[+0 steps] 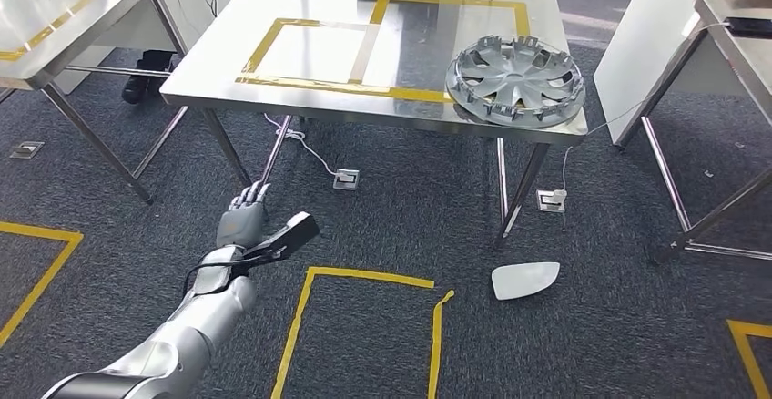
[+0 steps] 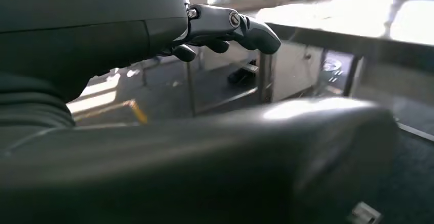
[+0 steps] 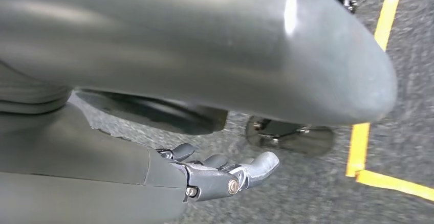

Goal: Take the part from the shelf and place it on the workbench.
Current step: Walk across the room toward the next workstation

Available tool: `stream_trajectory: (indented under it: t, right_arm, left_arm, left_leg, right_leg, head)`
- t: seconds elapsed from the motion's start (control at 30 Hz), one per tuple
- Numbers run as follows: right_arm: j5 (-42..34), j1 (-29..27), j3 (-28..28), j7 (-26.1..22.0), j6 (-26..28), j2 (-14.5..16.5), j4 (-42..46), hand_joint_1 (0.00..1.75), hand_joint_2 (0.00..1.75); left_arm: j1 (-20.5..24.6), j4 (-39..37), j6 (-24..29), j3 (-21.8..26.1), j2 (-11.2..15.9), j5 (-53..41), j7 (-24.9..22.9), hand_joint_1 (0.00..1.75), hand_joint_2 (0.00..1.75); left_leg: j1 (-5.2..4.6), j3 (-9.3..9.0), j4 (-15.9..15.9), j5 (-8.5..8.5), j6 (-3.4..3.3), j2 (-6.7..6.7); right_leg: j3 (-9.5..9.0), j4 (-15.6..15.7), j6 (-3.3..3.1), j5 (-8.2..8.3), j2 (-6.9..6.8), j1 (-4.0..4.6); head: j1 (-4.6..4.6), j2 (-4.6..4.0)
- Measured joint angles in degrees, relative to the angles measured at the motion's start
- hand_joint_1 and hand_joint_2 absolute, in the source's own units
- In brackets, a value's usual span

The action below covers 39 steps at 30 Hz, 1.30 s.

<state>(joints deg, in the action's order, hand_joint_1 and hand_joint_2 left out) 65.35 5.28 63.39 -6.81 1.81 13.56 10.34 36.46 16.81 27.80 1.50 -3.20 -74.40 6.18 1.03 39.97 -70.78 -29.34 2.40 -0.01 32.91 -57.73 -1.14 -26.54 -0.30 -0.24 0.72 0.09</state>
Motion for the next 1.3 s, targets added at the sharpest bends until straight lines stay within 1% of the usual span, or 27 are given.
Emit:
stream_trajectory:
  t: [0.03,0.07,0.1,0.13,0.17,0.2,0.3,0.33,0.43,0.5,0.57,0.63,0.67,0.73,0.8,0.83,0.93,1.03,1.13,1.2,1.3]
  right_arm:
    - [-0.34,-0.12,0.14,0.29,0.0,-0.04,0.0,0.0,0.0]
    - [-0.59,-0.21,0.3,0.54,0.0,-0.07,0.0,0.0,0.0]
    - [-0.8,-0.27,0.48,0.78,0.0,-0.08,0.0,0.0,0.0]
    - [-0.95,-0.3,0.67,0.93,-0.01,-0.09,0.0,0.0,0.0]
    - [-1.13,-0.33,0.86,1.01,-0.01,-0.09,0.0,0.0,0.0]
    - [-1.35,-0.37,1.08,1.08,-0.01,-0.09,0.0,0.0,0.0]
    - [-2.02,-0.68,1.7,1.54,-0.01,-0.09,0.0,0.0,0.0]
    - [-2.17,-0.82,1.95,1.77,-0.02,-0.09,0.0,0.0,0.0]
    - [-2.43,-1.11,2.68,2.48,-0.01,-0.09,0.0,0.0,0.0]
    - [-2.6,-1.11,2.94,3.27,-0.01,-0.09,0.0,0.0,0.0]
    - [-2.76,-1.08,3.19,3.88,-0.01,-0.09,0.0,0.0,0.0]
    - [-3.0,-1.06,3.49,4.08,-0.01,-0.09,0.0,0.0,0.0]
    - [-3.21,-1.02,3.68,4.08,-0.01,-0.09,0.0,0.0,0.0]
    - [-3.72,-0.92,4.13,4.2,0.0,-0.1,0.0,0.0,0.0]
    - [-4.11,-0.81,4.54,4.63,0.0,-0.16,0.0,0.0,0.0]
    - [-4.2,-0.77,4.75,4.84,0.0,-0.21,0.0,0.0,0.44]
    - [-4.2,-0.7,5.21,4.98,-0.01,-0.4,0.0,0.0,1.75]
    - [-4.15,-0.68,5.41,4.89,-0.01,-0.54,0.01,0.0,1.75]
    - [-3.98,-0.67,5.57,4.69,-0.01,-0.58,0.06,0.0,1.75]
    - [-4.04,-0.66,5.57,4.56,0.0,-0.6,0.1,0.0,1.75]
    - [-5.41,-0.85,4.52,3.91,-0.07,-0.96,0.47,0.0,1.75]
  left_arm:
    - [-1.01,-0.22,-0.8,1.23,0.41,1.93,-0.68,0.0,1.75]
    - [-2.03,-0.39,-1.41,2.56,0.78,3.63,-1.14,0.0,1.75]
    - [-3.1,-0.55,-1.8,3.91,1.21,5.16,-1.44,0.0,1.75]
    - [-4.25,-0.72,-2.0,5.22,1.66,6.62,-1.58,0.0,1.75]
    - [-5.57,-0.86,-2.16,6.54,2.21,8.22,-1.65,0.0,1.75]
    - [-6.99,-0.98,-2.26,8.02,2.76,10.15,-1.75,0.0,1.75]
    - [-11.77,-1.31,-2.21,13.54,4.44,16.32,-2.86,0.0,1.75]
    - [-13.47,-1.45,-1.96,15.49,5.0,17.73,-3.71,0.0,1.75]
    - [-18.39,-2.02,-0.61,20.56,6.6,20.21,-7.94,0.0,1.75]
    - [-21.44,-2.5,0.29,23.69,7.5,22.77,-12.48,0.0,1.75]
    - [-24.51,-3.08,1.08,27.65,7.99,26.45,-16.71,0.0,1.75]
    - [-27.24,-3.57,2.35,31.94,8.07,29.9,-19.17,0.0,1.75]
    - [-28.27,-3.75,3.32,33.94,7.99,31.1,-20.06,0.0,1.75]
    - [-29.62,-4.12,5.6,37.47,7.46,32.31,-22.24,0.0,1.75]
    - [-30.41,-4.45,7.34,39.93,6.37,32.3,-24.71,0.0,1.75]
    - [-30.68,-4.57,7.85,40.7,5.77,32.03,-25.9,0.0,1.75]
    - [-31.37,-4.86,8.78,41.72,2.86,29.66,-28.95,0.0,1.75]
    - [-32.0,-5.14,9.33,41.72,-0.66,26.54,-30.94,0.0,1.75]
    - [-32.44,-5.33,8.79,41.44,-3.57,24.92,-30.99,0.0,1.75]
    - [-32.59,-5.38,7.18,41.28,-5.09,24.72,-29.47,0.0,1.75]
    - [-33.01,-5.23,4.35,40.13,-6.09,25.95,-25.45,0.0,1.75]
  left_leg:
    - [0.19,-2.74,3.83,0.87,0.13,0.08]
    - [0.17,-5.29,7.29,1.47,0.04,0.06]
    - [0.1,-7.01,9.85,1.82,-0.22,-0.01]
    - [-0.01,-7.87,11.27,1.64,-0.65,-0.11]
    - [-0.14,-7.99,11.54,1.59,-1.12,-0.24]
    - [-0.14,-7.95,11.85,1.55,-1.44,-0.28]
    - [-0.28,-8.08,12.18,1.53,-1.86,-0.19]
    - [-0.33,-8.05,12.16,1.55,-1.98,-0.14]
    - [-0.41,-7.87,12.1,1.59,-2.31,-0.11]
    - [-0.46,-7.83,12.08,1.54,-2.45,-0.1]
    - [-0.54,-7.85,12.03,1.45,-2.56,-0.01]
    - [-0.57,-7.83,11.99,1.41,-2.61,-0.02]
    - [-0.57,-7.83,11.99,1.4,-2.61,-0.08]
    - [-0.56,-7.82,11.99,1.39,-2.61,-0.2]
    - [-0.56,-7.82,11.99,1.39,-2.6,-0.23]
    - [-0.55,-7.82,12.0,1.4,-2.6,-0.23]
    - [-0.54,-7.82,12.0,1.41,-2.58,-0.23]
    - [-0.54,-7.83,12.0,1.43,-2.59,-0.22]
    - [-0.54,-7.84,12.0,1.45,-2.6,-0.22]
    - [-0.53,-7.84,12.0,1.45,-2.59,-0.22]
    - [-0.52,-7.84,12.0,1.45,-2.59,-0.22]
  right_leg:
    - [0.36,-0.19,0.23,0.18,-0.01,-0.08]
    - [0.7,-0.37,0.51,0.3,-0.01,-0.12]
    - [0.89,-0.56,0.81,0.36,-0.01,-0.12]
    - [0.99,-0.74,1.12,0.37,0.0,-0.07]
    - [1.05,-0.83,1.4,0.34,0.06,-0.04]
    - [0.99,-0.85,1.24,0.2,0.14,-0.03]
    - [0.92,-0.57,0.03,0.21,0.38,-0.03]
    - [0.9,-0.47,0.09,0.45,0.43,-0.05]
    - [0.83,-0.16,0.87,0.98,0.47,-0.09]
    - [0.8,-0.06,1.13,1.03,0.46,-0.14]
    - [0.8,-0.01,1.63,0.98,0.51,-0.21]
    - [0.82,0.02,2.09,0.91,0.5,-0.25]
    - [0.82,0.03,2.21,0.87,0.47,-0.25]
    - [0.79,0.04,2.36,0.8,0.38,-0.25]
    - [0.79,0.03,2.42,0.79,0.33,-0.24]
    - [0.79,0.03,2.44,0.79,0.33,-0.24]
    - [0.76,0.01,2.47,0.81,0.33,-0.23]
    - [0.74,0.01,2.53,0.85,0.34,-0.24]
    - [0.73,0.01,2.58,0.89,0.34,-0.24]
    - [0.73,0.01,2.59,0.9,0.34,-0.24]
    - [0.73,0.0,2.6,0.9,0.34,-0.23]
  head:
    - [0.03,0.0]
    - [0.06,0.0]
    - [0.04,0.0]
    - [0.02,0.0]
    - [-0.07,0.0]
    - [-0.16,0.0]
    - [-0.37,0.0]
    - [-0.42,0.0]
    - [-0.46,0.0]
    - [-0.48,0.0]
    - [-0.46,0.0]
    - [-0.45,0.0]
    - [-0.45,0.0]
    - [-0.45,0.0]
    - [-0.45,0.0]
    - [-0.45,0.0]
    - [-0.45,0.0]
    - [-0.46,0.0]
    - [-0.46,0.0]
    - [-0.46,0.0]
    - [-0.45,0.0]
